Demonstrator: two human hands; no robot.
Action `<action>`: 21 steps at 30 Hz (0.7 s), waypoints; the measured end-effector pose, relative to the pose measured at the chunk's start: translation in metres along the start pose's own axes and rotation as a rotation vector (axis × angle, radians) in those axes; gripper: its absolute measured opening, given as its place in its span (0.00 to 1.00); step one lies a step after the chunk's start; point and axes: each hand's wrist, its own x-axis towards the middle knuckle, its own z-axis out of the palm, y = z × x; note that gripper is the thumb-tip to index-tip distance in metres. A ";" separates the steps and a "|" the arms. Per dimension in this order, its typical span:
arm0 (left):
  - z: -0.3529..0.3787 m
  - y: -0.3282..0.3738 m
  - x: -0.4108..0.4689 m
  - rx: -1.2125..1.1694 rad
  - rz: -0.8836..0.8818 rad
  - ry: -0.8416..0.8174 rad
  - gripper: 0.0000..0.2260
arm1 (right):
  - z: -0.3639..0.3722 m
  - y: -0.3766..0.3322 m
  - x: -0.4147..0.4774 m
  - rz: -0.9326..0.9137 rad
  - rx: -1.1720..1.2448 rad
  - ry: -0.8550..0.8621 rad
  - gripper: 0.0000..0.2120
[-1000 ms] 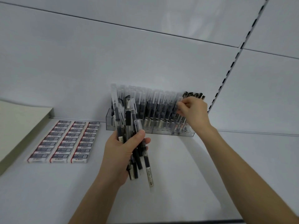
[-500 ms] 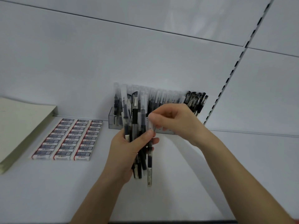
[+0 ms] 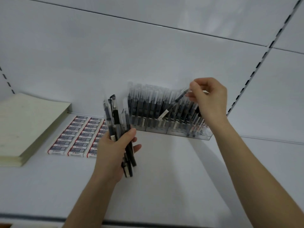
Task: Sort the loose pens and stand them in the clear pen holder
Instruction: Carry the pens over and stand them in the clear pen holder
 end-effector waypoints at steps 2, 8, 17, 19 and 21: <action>-0.002 0.000 -0.001 0.017 0.001 0.005 0.04 | 0.008 0.002 0.003 -0.064 -0.071 0.017 0.02; -0.004 0.002 -0.004 0.027 0.026 -0.020 0.04 | 0.019 0.002 0.010 -0.235 -0.257 -0.020 0.08; -0.003 0.002 -0.005 0.020 0.012 -0.071 0.04 | 0.032 0.016 0.008 -0.259 -0.406 -0.195 0.08; -0.004 0.002 -0.005 0.029 0.008 -0.085 0.05 | 0.034 0.025 0.002 -0.199 -0.402 -0.250 0.08; -0.003 0.002 -0.005 0.042 0.004 -0.104 0.05 | 0.034 0.027 0.001 -0.151 -0.375 -0.259 0.09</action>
